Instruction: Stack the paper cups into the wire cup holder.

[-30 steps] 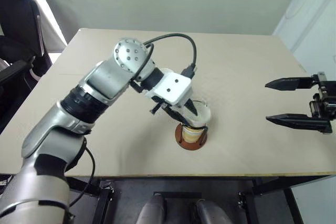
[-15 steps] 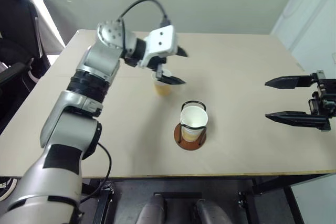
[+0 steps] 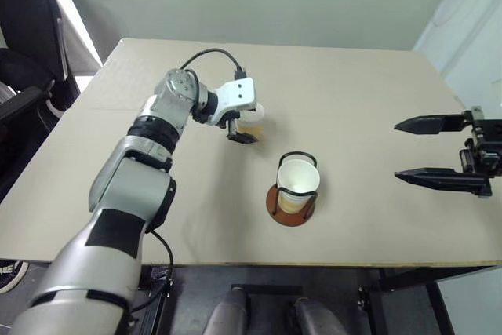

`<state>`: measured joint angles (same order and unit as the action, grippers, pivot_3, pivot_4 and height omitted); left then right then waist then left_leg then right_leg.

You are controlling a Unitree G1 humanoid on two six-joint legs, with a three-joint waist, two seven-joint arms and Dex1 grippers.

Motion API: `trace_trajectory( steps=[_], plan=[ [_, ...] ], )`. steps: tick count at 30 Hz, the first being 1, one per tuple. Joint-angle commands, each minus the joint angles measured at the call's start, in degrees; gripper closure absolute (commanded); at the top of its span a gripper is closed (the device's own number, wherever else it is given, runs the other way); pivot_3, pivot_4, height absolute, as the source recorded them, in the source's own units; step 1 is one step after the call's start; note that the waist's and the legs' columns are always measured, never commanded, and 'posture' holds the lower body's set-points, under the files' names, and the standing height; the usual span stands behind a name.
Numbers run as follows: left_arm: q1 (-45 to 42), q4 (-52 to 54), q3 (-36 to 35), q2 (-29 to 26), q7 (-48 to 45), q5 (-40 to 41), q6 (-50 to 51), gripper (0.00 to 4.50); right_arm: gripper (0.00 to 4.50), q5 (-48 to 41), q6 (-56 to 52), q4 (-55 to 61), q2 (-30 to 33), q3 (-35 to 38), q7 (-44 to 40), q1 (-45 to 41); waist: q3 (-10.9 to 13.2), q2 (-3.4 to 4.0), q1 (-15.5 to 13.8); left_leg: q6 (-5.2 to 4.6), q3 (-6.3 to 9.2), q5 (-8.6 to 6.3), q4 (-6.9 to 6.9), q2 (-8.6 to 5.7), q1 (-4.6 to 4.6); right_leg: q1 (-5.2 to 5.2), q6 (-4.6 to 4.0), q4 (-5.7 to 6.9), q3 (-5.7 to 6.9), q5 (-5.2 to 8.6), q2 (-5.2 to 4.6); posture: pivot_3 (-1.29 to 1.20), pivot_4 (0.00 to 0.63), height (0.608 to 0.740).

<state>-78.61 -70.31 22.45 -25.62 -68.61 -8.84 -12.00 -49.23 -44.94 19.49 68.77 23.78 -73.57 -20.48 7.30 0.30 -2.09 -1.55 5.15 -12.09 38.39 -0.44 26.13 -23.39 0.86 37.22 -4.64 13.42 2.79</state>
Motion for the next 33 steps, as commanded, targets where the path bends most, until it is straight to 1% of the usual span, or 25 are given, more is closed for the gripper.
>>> trace_trajectory(
  steps=[1,6,9,10,18,19,20,26,30,32,33],
  plan=[
    [-1.41,-0.87,-1.06,0.58,1.14,-2.03,-1.07,0.05,0.0,-0.58,-0.37,1.27,1.47,2.82,0.77,0.1,0.01,-0.01,0.01,-0.01,-0.03,0.01,0.0,0.0,0.0,-0.01,0.03,-0.02,-0.02,-0.02,0.0,0.0,0.15,0.74],
    [-1.39,-1.59,-1.13,1.19,3.34,-4.72,-1.64,0.05,0.0,-1.16,-1.41,2.16,1.82,4.5,0.91,1.18,0.01,-0.01,-0.04,-0.11,-0.07,0.02,0.05,0.01,0.0,0.02,0.08,-0.04,-0.04,-0.04,0.0,0.0,0.15,0.74],
    [-0.84,-1.73,-0.48,1.26,4.3,-6.41,-2.39,0.63,0.0,-1.55,-2.18,3.08,1.93,6.1,0.97,2.27,0.01,-0.01,-0.05,-0.17,-0.1,0.0,0.11,0.01,0.0,0.04,0.1,-0.04,-0.05,-0.05,-0.01,0.0,0.15,0.74],
    [-0.7,-1.76,-0.48,1.29,4.58,-6.79,-2.58,0.94,0.0,-1.69,-2.43,3.35,1.96,6.57,0.97,2.55,0.01,-0.01,-0.04,-0.17,-0.13,-0.01,0.12,0.01,0.0,0.04,0.11,-0.04,-0.07,-0.06,-0.01,0.0,0.15,0.74],
    [-0.94,-2.0,-2.51,1.95,5.09,-6.5,-2.61,3.94,0.0,-2.0,-3.12,4.54,1.9,8.35,1.49,4.21,0.01,-0.01,-0.04,-0.29,-0.28,-0.05,0.25,0.02,-0.02,0.08,0.25,-0.03,-0.15,-0.14,-0.01,0.0,0.15,0.74],
    [-1.06,-1.94,-2.88,2.01,4.75,-6.22,-2.4,4.26,0.0,-1.94,-3.03,4.53,1.86,8.3,1.54,4.3,0.01,-0.01,-0.04,-0.32,-0.31,-0.06,0.27,0.03,-0.02,0.08,0.27,-0.03,-0.17,-0.16,-0.01,0.0,0.15,0.74],
    [-1.1,-1.78,-2.99,1.99,4.31,-6.25,-2.54,4.46,0.0,-1.86,-2.92,4.5,1.84,8.21,1.57,4.37,0.01,-0.01,-0.04,-0.34,-0.33,-0.07,0.29,0.03,-0.02,0.08,0.3,-0.03,-0.19,-0.17,-0.01,0.0,0.15,0.74],
    [-1.37,1.24,-5.32,1.27,-5.25,-3.55,-3.38,4.46,0.0,-0.93,-1.55,3.3,1.74,6.37,1.73,3.49,0.01,-0.01,-0.04,-0.48,-0.4,-0.13,0.53,0.03,-0.02,0.15,0.35,-0.02,-0.22,-0.21,-0.03,0.0,0.15,0.74],
    [-5.35,9.39,-10.5,0.46,-19.19,4.75,0.99,4.46,0.0,-0.26,-0.23,2.2,1.8,5.11,1.51,2.7,0.01,-0.02,-0.04,-0.54,-0.46,-0.16,0.61,0.04,0.02,0.14,0.37,-0.02,-0.23,-0.22,-0.04,0.0,0.15,0.74],
    [-6.67,15.06,-11.78,0.02,-23.13,9.52,4.58,4.46,0.0,-0.04,0.28,1.8,1.81,4.78,1.36,2.44,0.02,-0.03,-0.06,-0.56,-0.45,-0.18,0.67,0.04,0.12,0.08,0.38,-0.01,-0.23,-0.23,-0.05,0.0,0.15,0.74],
    [-6.87,18.79,-11.14,-0.61,-23.74,12.9,6.92,4.46,0.0,0.01,0.45,1.77,1.79,4.73,1.33,2.42,0.02,-0.03,-0.05,-0.59,-0.47,-0.19,0.69,0.04,0.15,0.06,0.39,-0.02,-0.23,-0.23,-0.05,0.0,0.15,0.74]
  ],
)
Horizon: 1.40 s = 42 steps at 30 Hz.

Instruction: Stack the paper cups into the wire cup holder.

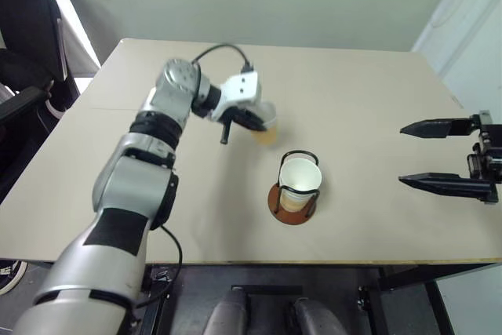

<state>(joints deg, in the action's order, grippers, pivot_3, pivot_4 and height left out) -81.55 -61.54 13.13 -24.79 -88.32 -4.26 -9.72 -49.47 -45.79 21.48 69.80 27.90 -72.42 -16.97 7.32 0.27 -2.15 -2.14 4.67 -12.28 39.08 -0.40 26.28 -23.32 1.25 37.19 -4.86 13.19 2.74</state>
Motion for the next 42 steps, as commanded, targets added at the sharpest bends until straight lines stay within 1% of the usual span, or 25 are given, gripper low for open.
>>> trace_trajectory(
  steps=[1,3,7,9,13,18,24,26,30,33,39,41,42],
  plan=[
    [-3.85,13.71,-0.7,-2.27,-4.18,11.56,6.72,4.46,0.0,0.27,1.42,-0.26,0.76,0.54,0.18,-1.16,0.0,0.0,0.01,-0.04,-0.04,-0.02,0.0,0.0,0.01,-0.01,0.0,-0.02,0.0,0.0,-0.02,0.0,0.15,0.74],
    [-2.86,23.28,2.79,-5.06,-4.18,19.37,11.58,4.46,0.0,0.19,1.5,-0.1,0.78,0.7,0.25,-1.13,-0.02,0.03,0.15,-0.06,-0.18,-0.04,-0.01,0.02,-0.03,0.0,0.01,-0.04,-0.1,0.0,-0.04,0.0,0.15,0.74],
    [-0.02,41.47,11.98,-13.46,-4.18,35.74,19.18,4.46,0.0,0.21,1.58,0.09,0.83,1.17,0.37,-0.92,-0.04,0.07,0.32,-0.07,-0.36,-0.05,-0.05,0.08,-0.2,0.05,0.02,-0.03,-0.17,0.01,-0.04,0.0,0.15,0.74],
    [0.79,46.53,16.37,-16.71,-4.18,39.1,19.53,4.46,0.0,0.24,1.56,0.3,0.83,1.51,0.48,-0.67,-0.04,0.09,0.32,-0.07,-0.36,-0.04,-0.04,0.12,-0.26,0.06,0.02,0.0,-0.19,0.01,-0.04,0.0,0.15,0.74],
    [1.23,45.91,22.4,-17.77,-4.18,34.61,14.58,4.46,0.0,0.24,1.4,0.71,0.73,2.06,0.87,-0.32,-0.02,0.13,0.09,-0.12,-0.31,-0.08,0.01,0.12,-0.38,0.17,-0.03,0.07,-0.12,-0.07,-0.06,0.0,0.15,0.74],
    [1.82,47.8,25.28,-18.57,-4.18,37.19,14.74,4.46,0.0,0.09,1.13,1.46,0.49,2.96,1.45,0.7,-0.02,0.15,0.25,-0.12,-0.33,-0.08,0.05,0.11,-0.39,0.18,-0.09,0.07,-0.13,-0.2,-0.08,0.0,0.15,0.74],
    [2.24,49.7,27.89,-19.97,-4.18,38.06,14.31,4.46,0.0,-0.21,0.63,2.36,0.62,4.53,1.83,2.28,-0.02,0.21,0.25,-0.13,-0.33,-0.09,-0.02,0.12,-0.35,0.14,-0.09,0.06,-0.12,-0.19,-0.07,0.0,0.15,0.74],
    [2.41,49.5,28.05,-19.67,-4.18,36.88,13.87,4.46,0.0,-0.36,0.55,2.61,0.63,4.79,1.97,2.6,-0.02,0.22,0.25,-0.15,-0.33,-0.11,-0.01,0.12,-0.3,0.12,-0.09,0.03,-0.13,-0.18,-0.07,0.0,0.15,0.74],
    [4.05,47.23,27.6,-17.01,-4.18,30.33,11.3,4.46,0.0,-0.34,0.36,2.89,0.61,5.31,2.16,3.24,-0.03,0.24,0.22,-0.17,-0.33,-0.14,-0.02,0.12,-0.28,0.13,-0.09,-0.03,-0.13,-0.18,-0.07,0.0,0.15,0.74],
    [4.89,45.16,25.81,-14.51,-4.18,26.77,11.1,3.87,0.0,-0.55,0.3,2.65,0.66,5.12,2.32,3.0,-0.02,0.26,0.22,-0.18,-0.33,-0.14,0.0,0.12,-0.29,0.17,-0.09,-0.04,-0.13,-0.18,-0.07,0.0,0.15,0.74],
    [6.31,44.54,23.27,-12.39,-4.18,25.03,10.95,1.77,0.0,-0.31,0.75,1.58,1.14,3.19,2.48,1.55,-0.02,0.28,0.26,-0.18,-0.33,-0.15,-0.06,0.12,-0.27,0.12,-0.08,-0.04,-0.13,-0.18,-0.07,0.0,0.15,0.74],
    [6.68,43.63,21.18,-10.99,-4.18,24.16,11.16,1.02,0.0,0.0,1.08,0.97,1.29,2.33,2.19,0.86,-0.02,0.28,0.24,-0.19,-0.33,-0.15,-0.06,0.12,-0.26,0.13,-0.07,-0.06,-0.12,-0.17,-0.07,0.0,0.15,0.74],
    [6.7,43.16,19.79,-10.43,-4.16,24.29,11.8,0.71,0.0,0.23,1.37,0.57,1.35,1.73,1.97,0.44,-0.02,0.28,0.25,-0.2,-0.33,-0.16,-0.05,0.12,-0.26,0.15,-0.07,-0.08,-0.13,-0.17,-0.07,0.0,0.15,0.74]
  ],
)
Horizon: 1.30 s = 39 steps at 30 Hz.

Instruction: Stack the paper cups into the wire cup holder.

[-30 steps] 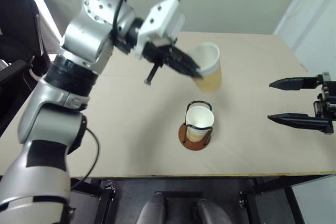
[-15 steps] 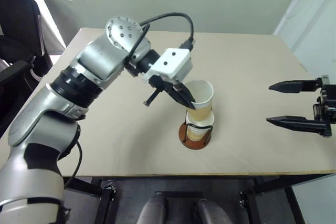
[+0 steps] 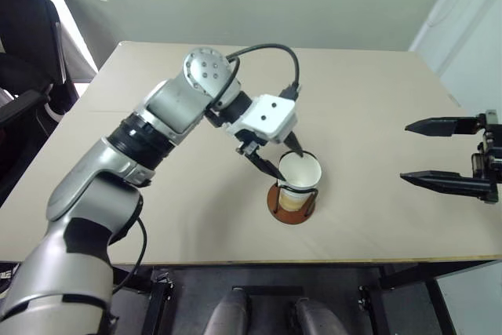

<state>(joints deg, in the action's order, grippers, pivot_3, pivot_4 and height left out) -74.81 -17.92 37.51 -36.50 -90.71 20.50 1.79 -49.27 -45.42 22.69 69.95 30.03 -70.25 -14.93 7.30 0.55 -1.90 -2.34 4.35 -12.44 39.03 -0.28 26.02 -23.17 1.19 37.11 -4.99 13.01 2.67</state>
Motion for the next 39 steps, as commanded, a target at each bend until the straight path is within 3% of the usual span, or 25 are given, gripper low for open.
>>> trace_trajectory(
  steps=[1,2,6,9,13,18,29,39],
  plan=[
    [0.04,-0.77,-5.65,1.69,-1.77,-0.43,0.77,0.32,0.0,0.22,1.22,-0.93,1.22,-0.86,-0.36,-1.92,0.0,0.0,0.0,-0.01,0.0,0.0,0.01,0.0,0.0,0.0,0.0,-0.01,0.0,0.0,0.0,0.0,0.15,0.74],
    [0.09,-0.85,-6.57,1.8,-1.78,-0.02,1.41,0.05,0.0,0.32,1.4,-1.15,1.2,-1.27,-0.48,-2.2,0.0,0.0,0.0,-0.01,0.0,0.0,0.02,0.0,0.0,0.02,0.0,-0.02,0.0,0.0,0.0,0.0,0.15,0.74],
    [-0.14,-4.01,-15.16,-0.3,0.62,2.21,7.94,0.05,0.0,0.49,2.03,-2.4,1.27,-3.19,-1.68,-3.12,0.0,0.03,0.13,-0.01,-0.01,0.0,-0.01,0.01,-0.01,-0.02,0.0,0.0,0.0,0.0,0.0,0.0,0.15,0.74],
    [4.95,-2.07,-20.51,-9.38,-1.48,6.17,14.19,0.05,0.0,1.86,2.29,-4.78,1.98,-4.48,-3.57,-1.84,-0.06,0.19,0.79,0.0,-0.02,0.0,-0.1,0.01,0.0,-0.08,0.0,-0.01,0.0,0.0,0.01,0.0,0.15,0.74],
    [11.44,1.2,-25.23,-17.08,-1.79,8.86,21.88,0.05,0.0,4.28,4.12,-9.31,2.44,-4.84,-7.35,0.53,-0.07,0.22,1.23,0.2,-0.02,0.12,-0.21,0.02,-0.04,-0.17,-0.04,-0.07,-0.04,0.04,0.05,0.0,0.15,0.74],
    [28.25,5.41,-35.28,-27.05,-1.78,13.6,28.51,0.05,0.0,3.61,6.12,-19.6,1.15,-3.64,-13.19,-0.73,-0.06,0.24,1.17,0.17,-0.02,0.11,-0.18,0.02,-0.02,-0.19,-0.13,-0.07,-0.02,0.05,0.02,0.0,0.15,0.74],
    [45.76,11.41,-48.86,-32.37,0.69,18.1,36.18,0.05,0.0,7.64,10.28,-29.57,2.45,-9.04,-19.61,-7.17,-0.07,0.24,1.44,0.24,0.0,0.06,-0.2,0.03,-0.29,-0.09,-0.84,0.19,0.02,0.17,0.02,0.0,0.15,0.74],
    [53.51,18.89,-55.79,-30.15,5.73,19.38,35.88,0.05,0.0,9.44,10.6,-31.59,1.12,-13.27,-21.47,-11.63,-0.07,0.24,1.5,0.39,-0.01,0.05,-0.46,0.03,-0.45,-0.22,-1.11,0.52,0.02,0.32,0.02,0.0,0.15,0.74]
  ],
)
